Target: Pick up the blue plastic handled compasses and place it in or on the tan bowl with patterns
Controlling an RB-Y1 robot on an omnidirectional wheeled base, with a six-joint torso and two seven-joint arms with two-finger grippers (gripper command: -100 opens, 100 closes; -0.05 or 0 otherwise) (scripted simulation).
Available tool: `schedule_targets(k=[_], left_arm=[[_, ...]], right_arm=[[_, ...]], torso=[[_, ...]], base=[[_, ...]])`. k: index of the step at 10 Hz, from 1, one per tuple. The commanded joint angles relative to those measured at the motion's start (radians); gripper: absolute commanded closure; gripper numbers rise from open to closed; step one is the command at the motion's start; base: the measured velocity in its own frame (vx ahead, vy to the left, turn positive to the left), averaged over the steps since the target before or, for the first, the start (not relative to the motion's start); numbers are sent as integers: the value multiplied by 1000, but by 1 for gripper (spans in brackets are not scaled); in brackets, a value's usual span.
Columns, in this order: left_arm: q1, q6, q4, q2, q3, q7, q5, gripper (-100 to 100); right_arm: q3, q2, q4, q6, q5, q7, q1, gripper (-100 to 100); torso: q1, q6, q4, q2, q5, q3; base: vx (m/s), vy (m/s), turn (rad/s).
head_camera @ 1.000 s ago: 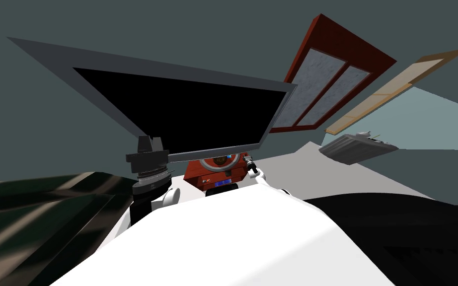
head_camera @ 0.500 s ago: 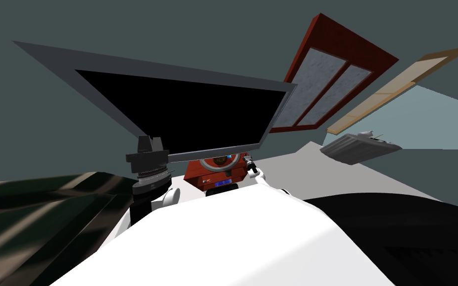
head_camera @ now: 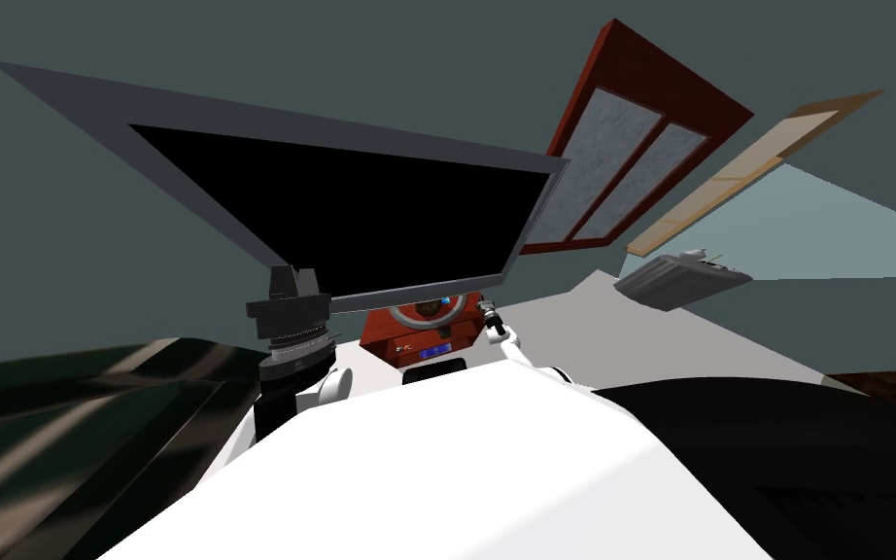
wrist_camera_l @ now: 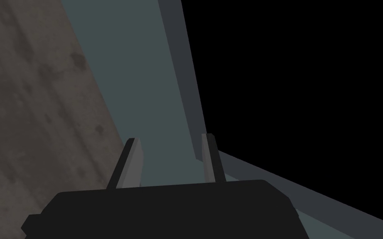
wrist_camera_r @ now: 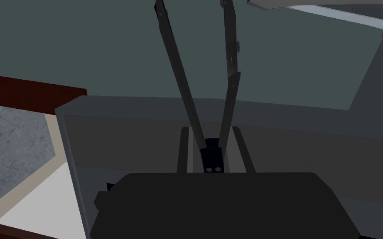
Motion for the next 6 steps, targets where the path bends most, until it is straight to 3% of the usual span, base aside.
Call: schedule_targets(k=[1, 6], left_arm=[[0, 0, 0, 0, 0, 0, 0, 0], [0, 0, 0, 0, 0, 0, 0, 0]], right_arm=[[2, -11, -23, -18, -27, -3, -13, 100], [10, -48, -103, -76, -103, 1, -67, 100]], torso=[[0, 0, 0, 0, 0, 0], [2, -1, 2, 3, 0, 3]], base=[[-220, 56, -115], [-220, 68, -109]])
